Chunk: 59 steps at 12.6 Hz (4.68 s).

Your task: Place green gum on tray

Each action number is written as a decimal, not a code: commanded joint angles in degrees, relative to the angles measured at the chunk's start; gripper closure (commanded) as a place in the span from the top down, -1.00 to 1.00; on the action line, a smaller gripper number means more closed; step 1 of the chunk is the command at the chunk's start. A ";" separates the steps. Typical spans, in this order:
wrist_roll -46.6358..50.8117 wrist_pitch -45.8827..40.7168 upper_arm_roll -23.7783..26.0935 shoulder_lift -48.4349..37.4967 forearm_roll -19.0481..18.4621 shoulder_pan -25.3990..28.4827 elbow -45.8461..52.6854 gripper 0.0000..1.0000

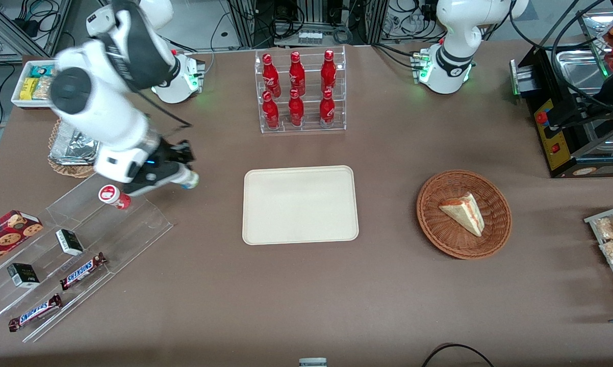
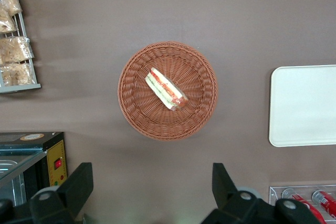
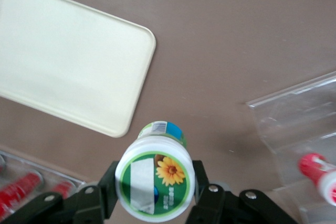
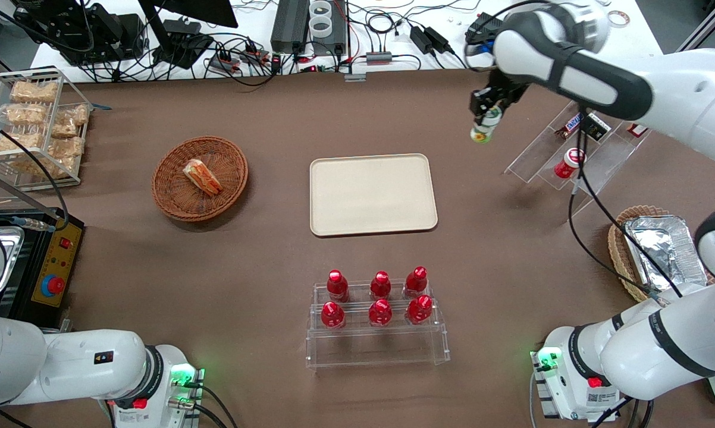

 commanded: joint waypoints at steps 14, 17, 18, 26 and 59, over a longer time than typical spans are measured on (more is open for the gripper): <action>35.25 30.01 -0.74 30.64 2.21 20.62 8.48 -1.00; 35.52 32.04 -0.48 32.49 4.84 20.97 7.78 -1.00; 35.60 32.04 -0.39 33.02 4.85 21.24 7.78 -1.00; 34.99 30.82 -0.57 32.42 7.66 20.71 7.69 1.00; 3.18 -15.77 10.25 -4.95 -0.96 -32.37 8.57 1.00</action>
